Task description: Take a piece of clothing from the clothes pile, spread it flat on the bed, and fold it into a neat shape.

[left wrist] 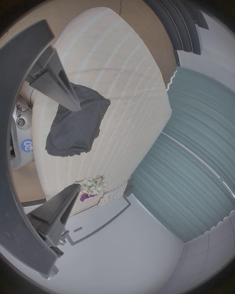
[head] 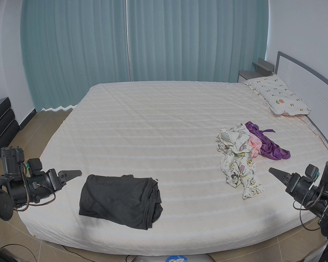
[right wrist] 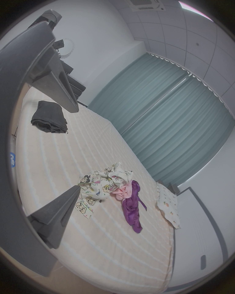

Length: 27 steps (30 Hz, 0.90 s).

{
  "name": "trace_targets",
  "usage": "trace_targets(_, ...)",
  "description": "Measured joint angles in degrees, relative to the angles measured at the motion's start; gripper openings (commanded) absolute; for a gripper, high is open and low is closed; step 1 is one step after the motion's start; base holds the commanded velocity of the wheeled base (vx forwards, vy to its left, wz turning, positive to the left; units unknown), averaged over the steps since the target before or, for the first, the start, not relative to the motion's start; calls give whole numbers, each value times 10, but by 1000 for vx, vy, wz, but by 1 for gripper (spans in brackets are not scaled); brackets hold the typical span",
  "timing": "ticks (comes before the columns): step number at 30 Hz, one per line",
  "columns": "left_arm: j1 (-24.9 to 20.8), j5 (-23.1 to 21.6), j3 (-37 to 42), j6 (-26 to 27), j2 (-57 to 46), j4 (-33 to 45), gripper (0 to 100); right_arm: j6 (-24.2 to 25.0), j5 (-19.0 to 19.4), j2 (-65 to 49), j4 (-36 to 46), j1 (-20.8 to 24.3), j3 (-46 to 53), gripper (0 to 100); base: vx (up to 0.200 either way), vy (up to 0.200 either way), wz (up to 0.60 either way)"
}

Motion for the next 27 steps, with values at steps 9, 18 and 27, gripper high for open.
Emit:
trace_targets(9, 0, -58, 59, 1, -122, 21, 100, -40, 1, -257, 270, -5, 1, 100, 0, 0, 0)
trace_targets(18, -17, -106, 116, 17, -246, 70, 100, -94, 0, -501, 509, 10, -6, 100, 0, 0, 0)
trace_targets(27, -77, -119, 175, 25, -446, 174, 100, -152, 1, -680, 614, 3, -3, 100, 0, 0, 0)
